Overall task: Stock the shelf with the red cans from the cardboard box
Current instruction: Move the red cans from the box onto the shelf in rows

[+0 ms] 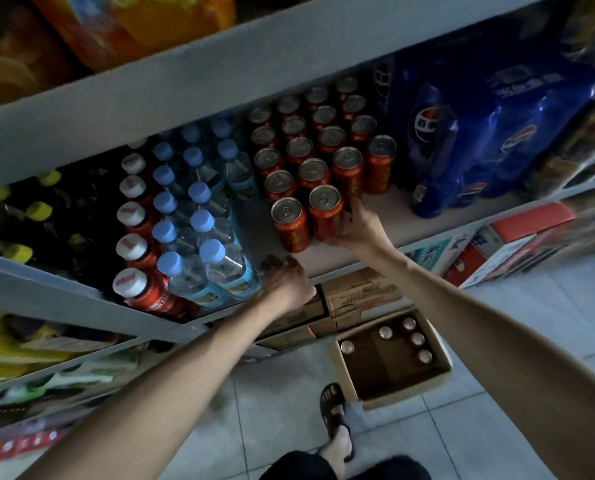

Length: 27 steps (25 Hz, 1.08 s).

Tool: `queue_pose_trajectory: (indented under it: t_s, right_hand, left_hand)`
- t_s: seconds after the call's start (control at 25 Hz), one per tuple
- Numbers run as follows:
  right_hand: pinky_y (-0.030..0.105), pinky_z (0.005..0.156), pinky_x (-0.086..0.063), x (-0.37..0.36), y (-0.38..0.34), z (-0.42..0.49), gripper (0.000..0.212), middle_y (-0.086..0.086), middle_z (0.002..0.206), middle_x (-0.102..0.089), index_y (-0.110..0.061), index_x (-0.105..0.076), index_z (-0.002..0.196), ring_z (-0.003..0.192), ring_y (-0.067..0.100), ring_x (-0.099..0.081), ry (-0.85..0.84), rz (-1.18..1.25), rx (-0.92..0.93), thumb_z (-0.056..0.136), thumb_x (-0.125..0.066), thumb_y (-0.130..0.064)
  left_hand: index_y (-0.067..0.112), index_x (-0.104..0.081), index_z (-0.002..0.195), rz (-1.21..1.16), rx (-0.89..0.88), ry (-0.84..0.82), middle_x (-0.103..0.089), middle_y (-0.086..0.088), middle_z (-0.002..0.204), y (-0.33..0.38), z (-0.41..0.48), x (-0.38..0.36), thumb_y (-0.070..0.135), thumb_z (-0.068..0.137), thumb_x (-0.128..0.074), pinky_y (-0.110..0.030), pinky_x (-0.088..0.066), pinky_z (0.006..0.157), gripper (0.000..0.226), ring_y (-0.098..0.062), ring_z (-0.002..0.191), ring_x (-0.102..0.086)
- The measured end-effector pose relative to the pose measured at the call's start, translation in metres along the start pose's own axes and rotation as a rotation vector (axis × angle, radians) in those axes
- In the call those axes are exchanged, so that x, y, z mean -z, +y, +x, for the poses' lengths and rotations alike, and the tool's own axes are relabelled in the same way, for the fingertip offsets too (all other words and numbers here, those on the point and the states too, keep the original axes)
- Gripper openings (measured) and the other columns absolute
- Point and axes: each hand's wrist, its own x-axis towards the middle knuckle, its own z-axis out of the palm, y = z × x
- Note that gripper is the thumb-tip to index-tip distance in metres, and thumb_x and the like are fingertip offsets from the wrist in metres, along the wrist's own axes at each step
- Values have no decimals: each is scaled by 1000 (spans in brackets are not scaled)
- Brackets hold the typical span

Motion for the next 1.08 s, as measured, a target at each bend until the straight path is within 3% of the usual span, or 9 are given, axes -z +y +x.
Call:
queue_pose_trajectory:
  t_s: [0.12,0.2,0.28,0.4,0.52,0.68,0.8,0.92,1.08]
  right_hand:
    - [31,95,-49,15,15,-39,73,8,133,-51,-11,-47,138,118,19,-54,135,-44,-19,74,-82,-10]
    - [26,88,-52,33,38,-74,52,2,124,-54,-16,-56,128,108,15,-58,222,-115,-37,80,-75,-8]
    - [10,77,-45,51,65,-111,34,-2,113,-56,-18,-63,113,98,14,-58,256,-179,-101,82,-73,-12]
    - [2,68,-36,64,114,-155,22,3,109,-57,-12,-68,103,93,15,-54,225,-257,-227,81,-72,-8]
    - [25,72,-42,59,164,-186,18,5,96,-62,-12,-70,96,89,23,-60,132,-295,-297,79,-70,-5]
    - [32,65,-42,21,275,-216,2,11,84,-61,-13,-66,80,81,32,-61,23,-258,-433,82,-67,-13]
    - [45,74,-52,-22,382,-223,9,17,92,-64,-8,-63,83,88,36,-62,-82,-222,-569,76,-68,-5]
    - [39,81,-53,-78,483,-213,38,11,110,-62,-10,-60,114,98,31,-62,-197,-347,-639,79,-73,-16]
    - [38,76,-50,-152,601,-168,74,12,130,-46,-14,-40,138,103,36,-62,-195,-518,-652,78,-78,-36]
  left_hand:
    - [3,-49,131,-36,-107,369,-57,-20,127,3,-20,-14,31,89,-55,-40,-50,92,50,-32,113,-57]
    - [10,-58,121,-56,-341,589,-63,-8,119,12,-38,-31,25,83,-61,-36,-51,90,41,-25,109,-59]
    - [13,-63,113,-54,-603,623,-65,-1,114,29,-50,-52,20,79,-61,-34,-55,84,35,-22,107,-58]
    - [14,-65,111,-62,-699,358,-68,-3,110,60,-48,-93,17,81,-64,-35,-57,79,30,-23,104,-64]
    - [10,-63,118,-175,-486,-34,-69,-13,115,85,-18,-144,22,87,-64,-34,-51,89,33,-28,108,-64]
    - [3,-61,120,-315,-198,-307,-68,-15,108,105,51,-244,13,89,-63,-31,-51,86,33,-29,97,-67]
    - [1,-50,128,-327,-87,-354,-62,-20,114,113,117,-329,10,88,-62,-34,-49,85,43,-32,103,-63]
    - [6,-33,143,-132,-75,-305,-50,-24,138,110,191,-410,18,88,-63,-35,-42,96,64,-36,124,-51]
    - [9,9,154,305,-212,-272,-2,-29,159,104,283,-503,30,93,-59,-48,-28,112,94,-44,141,-27]
